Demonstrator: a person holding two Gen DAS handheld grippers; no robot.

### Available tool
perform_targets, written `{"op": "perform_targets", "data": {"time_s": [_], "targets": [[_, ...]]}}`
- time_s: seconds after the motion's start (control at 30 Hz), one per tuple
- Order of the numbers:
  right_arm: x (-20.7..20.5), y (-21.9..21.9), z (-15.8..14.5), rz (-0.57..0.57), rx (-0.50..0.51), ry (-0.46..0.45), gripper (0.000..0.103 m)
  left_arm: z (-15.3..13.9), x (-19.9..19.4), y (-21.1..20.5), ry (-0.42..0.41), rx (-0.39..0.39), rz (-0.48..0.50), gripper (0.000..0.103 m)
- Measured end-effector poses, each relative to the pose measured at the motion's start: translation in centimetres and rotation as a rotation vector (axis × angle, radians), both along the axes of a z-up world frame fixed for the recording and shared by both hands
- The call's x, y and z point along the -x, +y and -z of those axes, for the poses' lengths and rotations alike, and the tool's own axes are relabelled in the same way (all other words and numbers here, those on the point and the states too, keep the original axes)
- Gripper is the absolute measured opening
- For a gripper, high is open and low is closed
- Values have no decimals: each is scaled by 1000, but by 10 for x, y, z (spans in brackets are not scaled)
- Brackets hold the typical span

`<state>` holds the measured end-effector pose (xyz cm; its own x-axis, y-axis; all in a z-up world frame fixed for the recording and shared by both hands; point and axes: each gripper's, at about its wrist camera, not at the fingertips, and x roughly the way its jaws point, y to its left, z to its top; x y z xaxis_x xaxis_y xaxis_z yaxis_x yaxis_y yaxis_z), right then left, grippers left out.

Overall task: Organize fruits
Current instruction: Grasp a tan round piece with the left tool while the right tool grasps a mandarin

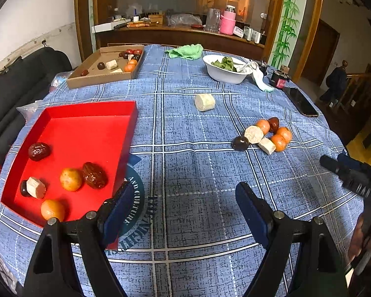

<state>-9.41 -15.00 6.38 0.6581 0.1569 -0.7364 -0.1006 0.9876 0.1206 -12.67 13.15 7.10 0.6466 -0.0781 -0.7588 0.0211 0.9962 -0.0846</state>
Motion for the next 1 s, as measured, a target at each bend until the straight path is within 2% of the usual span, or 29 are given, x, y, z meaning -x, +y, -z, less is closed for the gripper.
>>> {"op": "perform_targets", "data": {"time_s": [0.07, 0.17, 0.27, 0.3, 0.5, 0.7, 0.87, 0.93, 1.0], "targets": [[-9, -14, 4, -2, -75, 31, 80, 2, -2, -2, 4, 19, 17, 83], [-22, -16, 11, -34, -129, 68, 71, 5, -7, -4, 10, 70, 44, 81], [-36, 0, 19, -90, -152, 100, 62, 5, -16, -5, 10, 123, 82, 52], [-40, 9, 21, -123, -158, 104, 62, 6, -20, -5, 13, 130, 93, 47], [-62, 62, 33, -257, -73, 92, 57, 13, -35, 0, 31, 137, 78, 47], [-71, 93, 34, -300, 72, 16, 57, 23, -51, 8, 70, 196, 73, 47], [-61, 102, 40, -324, 186, -24, 57, 22, -60, 6, 69, 195, 76, 51], [-59, 89, 41, -301, 159, -22, 57, 19, -67, 6, 65, 198, 81, 54], [-62, 69, 39, -291, 27, -6, 57, 16, -76, 3, 68, 214, 93, 55]]}}
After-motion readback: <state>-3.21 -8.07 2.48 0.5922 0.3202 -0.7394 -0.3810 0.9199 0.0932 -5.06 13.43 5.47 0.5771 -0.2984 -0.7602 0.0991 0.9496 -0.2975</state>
